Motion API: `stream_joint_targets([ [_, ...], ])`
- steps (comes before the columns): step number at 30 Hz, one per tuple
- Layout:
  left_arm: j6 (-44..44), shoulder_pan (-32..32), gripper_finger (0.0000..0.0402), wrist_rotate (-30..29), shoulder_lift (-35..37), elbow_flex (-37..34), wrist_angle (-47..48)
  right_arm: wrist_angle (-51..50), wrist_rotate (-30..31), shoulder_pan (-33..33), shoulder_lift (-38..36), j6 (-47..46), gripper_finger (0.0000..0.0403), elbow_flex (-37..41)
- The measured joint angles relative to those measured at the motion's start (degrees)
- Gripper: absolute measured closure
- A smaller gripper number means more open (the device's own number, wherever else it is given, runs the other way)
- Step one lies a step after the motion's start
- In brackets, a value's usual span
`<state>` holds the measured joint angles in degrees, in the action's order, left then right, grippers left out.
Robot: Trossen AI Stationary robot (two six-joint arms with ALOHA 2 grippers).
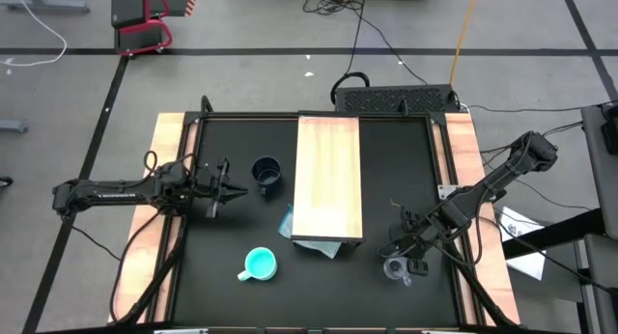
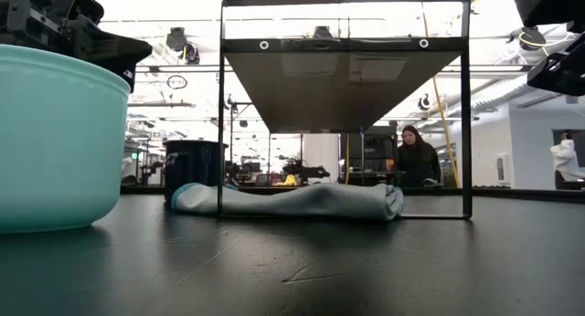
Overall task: Stack small to large cups/mugs on shelf
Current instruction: Put the transparent mug on the shelf
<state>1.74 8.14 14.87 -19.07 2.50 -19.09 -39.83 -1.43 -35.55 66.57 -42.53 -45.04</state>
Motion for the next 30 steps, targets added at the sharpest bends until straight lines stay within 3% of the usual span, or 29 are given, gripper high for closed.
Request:
stream_joint_targets([
  [10,-0.06,0.02,0.0369,0.00,0.00,0.00,0.00,2.48,-1.85,0.11,0.02,-1.52,0.0341,4.34],
  [30,-1.01,0.02,0.0369,-0.02,0.00,-0.02,0.02,5.79,-4.87,1.87,-2.40,-4.77,0.0357,4.42],
])
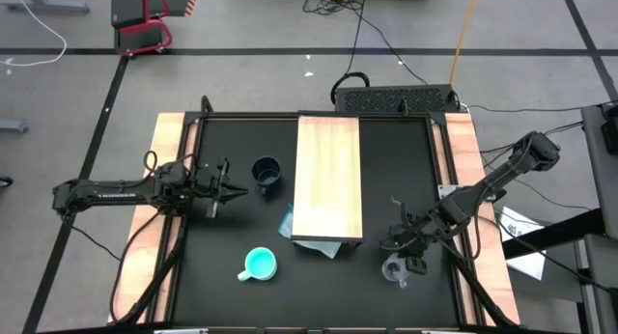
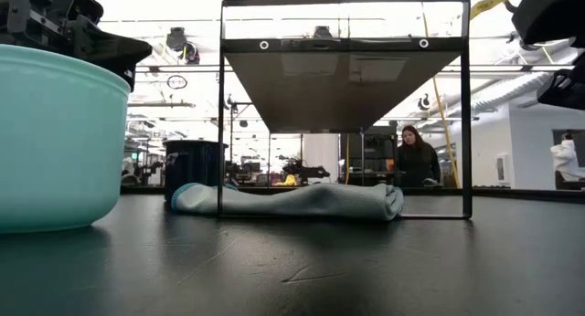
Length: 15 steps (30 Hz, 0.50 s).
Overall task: Stack small to large cups/mugs on shelf
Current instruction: Put the transparent mug on the shelf
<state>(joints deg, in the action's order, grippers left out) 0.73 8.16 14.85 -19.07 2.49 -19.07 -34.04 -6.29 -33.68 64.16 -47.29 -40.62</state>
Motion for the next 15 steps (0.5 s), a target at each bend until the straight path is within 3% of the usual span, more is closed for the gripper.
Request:
stream_joint_targets([
  [15,0.24,0.00,0.0369,0.00,0.01,-0.01,0.07,-1.58,0.01,-0.01,0.02,1.93,0.0360,0.00],
])
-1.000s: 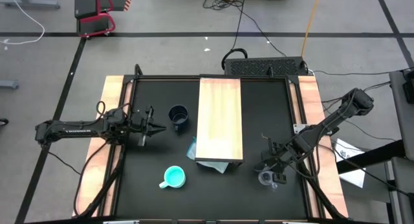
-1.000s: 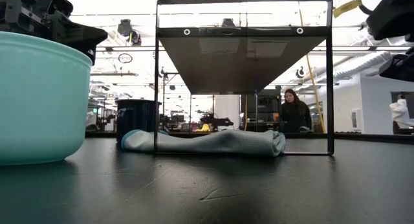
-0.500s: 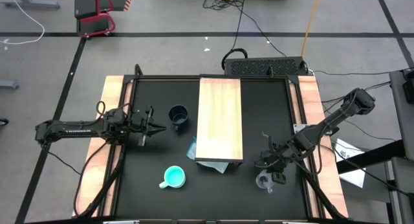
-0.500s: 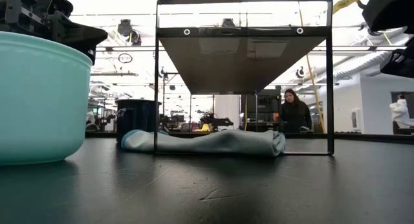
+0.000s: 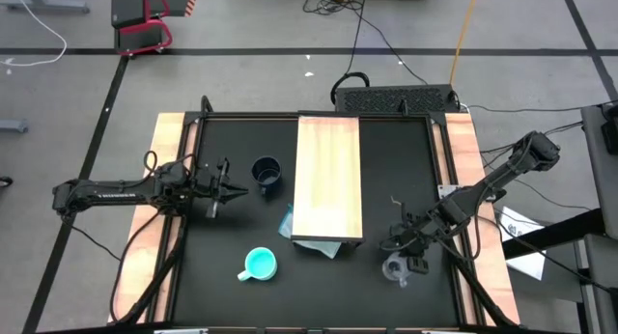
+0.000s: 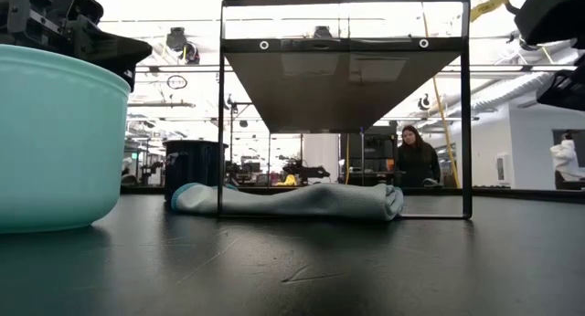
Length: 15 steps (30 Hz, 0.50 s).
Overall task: Stack small to large cups/mugs on shelf
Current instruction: Put the transparent mug on the shelf
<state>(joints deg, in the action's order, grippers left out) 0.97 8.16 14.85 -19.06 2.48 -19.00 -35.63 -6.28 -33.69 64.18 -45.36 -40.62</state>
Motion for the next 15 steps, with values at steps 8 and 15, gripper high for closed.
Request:
stream_joint_targets([
  [8,-0.26,0.00,0.0369,0.00,-0.01,0.00,0.83,-0.71,0.15,0.00,0.00,1.07,0.0398,0.00],
  [15,-0.43,0.00,0.0369,0.00,-0.01,0.01,0.98,-0.58,0.65,0.02,0.02,1.05,0.0401,0.00],
])
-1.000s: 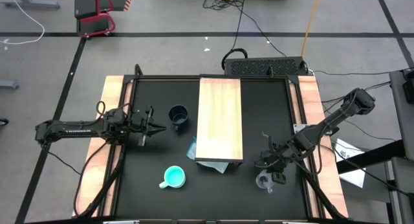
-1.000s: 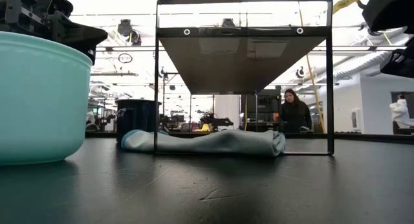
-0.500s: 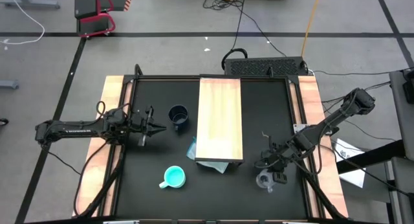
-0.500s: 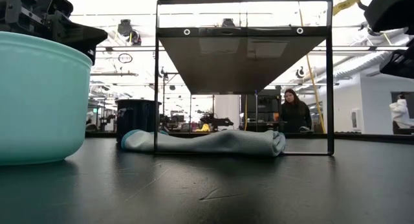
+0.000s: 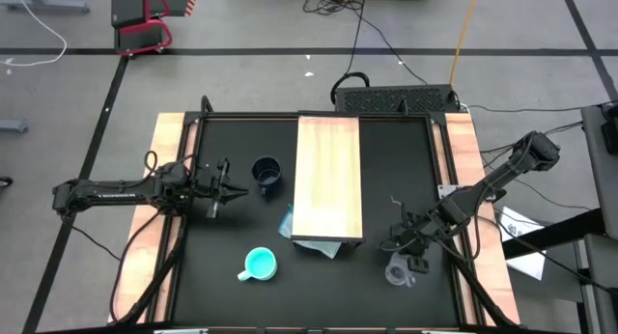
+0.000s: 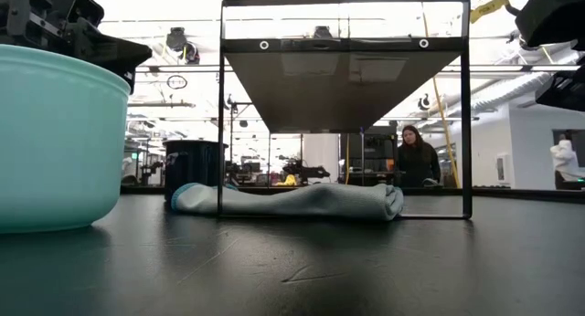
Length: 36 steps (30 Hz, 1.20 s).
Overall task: Stack small to large cups/mugs on shelf
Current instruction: Put the transparent mug on the shelf
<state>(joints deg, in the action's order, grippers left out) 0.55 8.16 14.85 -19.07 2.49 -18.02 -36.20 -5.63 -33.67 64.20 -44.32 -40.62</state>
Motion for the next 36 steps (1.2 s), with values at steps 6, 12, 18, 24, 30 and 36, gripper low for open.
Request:
stream_joint_targets([
  [6,-0.03,-0.01,0.0369,0.00,0.01,0.01,0.02,0.00,3.27,0.18,0.02,2.16,0.0402,-1.63],
  [12,-0.03,-0.01,0.0369,0.00,0.00,0.00,0.30,-3.47,7.93,1.04,0.02,7.76,0.0402,-7.91],
  [18,-0.06,-0.02,0.0369,0.00,0.00,0.01,1.18,-10.90,12.83,2.32,0.00,11.16,0.0402,-15.98],
  [24,-0.44,-0.01,0.0369,0.00,0.02,0.01,1.82,-16.54,17.57,4.12,0.00,11.95,0.0402,-24.01],
  [30,-0.86,-0.01,0.0369,0.00,0.00,0.00,1.91,-17.24,17.53,4.85,0.00,13.18,0.0403,-29.84],
  [36,-0.84,-0.02,0.0369,0.00,0.02,-0.01,1.95,-22.87,17.42,4.88,0.00,9.70,0.0403,-31.21],
])
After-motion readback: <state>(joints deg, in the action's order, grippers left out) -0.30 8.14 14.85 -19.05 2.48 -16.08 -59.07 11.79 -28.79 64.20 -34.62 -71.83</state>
